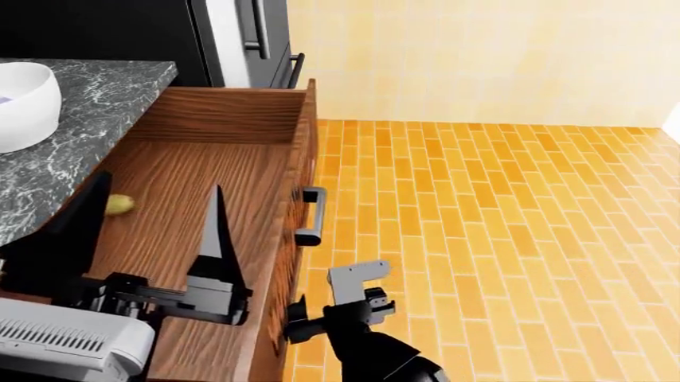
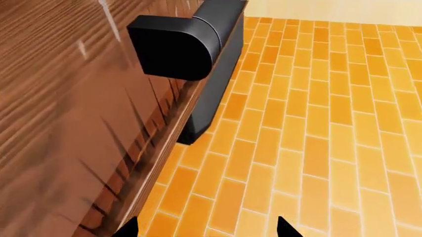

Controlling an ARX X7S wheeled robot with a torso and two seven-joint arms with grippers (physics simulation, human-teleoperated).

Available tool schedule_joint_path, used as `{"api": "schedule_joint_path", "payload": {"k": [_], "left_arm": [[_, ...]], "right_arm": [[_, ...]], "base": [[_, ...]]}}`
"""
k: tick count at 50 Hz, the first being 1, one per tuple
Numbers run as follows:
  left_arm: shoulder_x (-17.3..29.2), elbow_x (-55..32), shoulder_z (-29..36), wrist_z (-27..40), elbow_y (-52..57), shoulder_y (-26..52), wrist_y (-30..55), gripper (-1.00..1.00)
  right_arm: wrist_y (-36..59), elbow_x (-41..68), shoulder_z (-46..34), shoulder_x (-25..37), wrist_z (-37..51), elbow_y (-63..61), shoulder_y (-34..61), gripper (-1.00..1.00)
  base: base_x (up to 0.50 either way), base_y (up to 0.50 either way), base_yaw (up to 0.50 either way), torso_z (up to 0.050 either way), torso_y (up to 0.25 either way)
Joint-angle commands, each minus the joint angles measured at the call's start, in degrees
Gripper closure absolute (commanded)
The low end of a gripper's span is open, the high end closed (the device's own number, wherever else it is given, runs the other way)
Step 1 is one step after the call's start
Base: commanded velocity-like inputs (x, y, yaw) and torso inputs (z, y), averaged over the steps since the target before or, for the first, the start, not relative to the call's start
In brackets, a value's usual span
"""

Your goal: Place the bar in the bowl and close the drawer.

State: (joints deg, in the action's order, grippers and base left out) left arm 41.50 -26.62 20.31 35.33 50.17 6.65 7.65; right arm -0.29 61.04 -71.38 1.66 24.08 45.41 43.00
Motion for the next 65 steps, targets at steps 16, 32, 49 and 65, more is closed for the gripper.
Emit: {"api": "schedule_joint_path", "payload": {"k": [16, 32, 49, 65], "left_arm": [[1.45, 0.29, -1.69, 1.34, -0.18, -2.40, -1.16, -1.00], [2.42, 0.06, -2.96, 2.15, 0.04, -3.74, -1.77, -1.00], [3.26, -0.14, -3.99, 2.91, -0.08, -4.83, -2.01, -1.00], [4.66, -0.34, -5.76, 4.41, 1.06, -6.97, -2.33, -1.00]], "right_arm": [[-3.90, 14.49, -17.93, -1.66, -0.75, -5.04, 8.58, -1.00], [-0.51, 13.81, -17.90, -1.66, -2.30, -8.89, 12.45, -1.00], [0.56, 13.67, -17.93, -1.66, -3.19, -11.48, 13.62, -1.00], [2.03, 13.08, -17.92, -1.66, -4.67, -11.63, 13.74, -1.00]], "base": [[0.00, 0.00, 0.00, 0.000, 0.000], [0.00, 0.00, 0.00, 0.000, 0.000], [0.00, 0.00, 0.00, 0.000, 0.000], [0.00, 0.00, 0.00, 0.000, 0.001]]}}
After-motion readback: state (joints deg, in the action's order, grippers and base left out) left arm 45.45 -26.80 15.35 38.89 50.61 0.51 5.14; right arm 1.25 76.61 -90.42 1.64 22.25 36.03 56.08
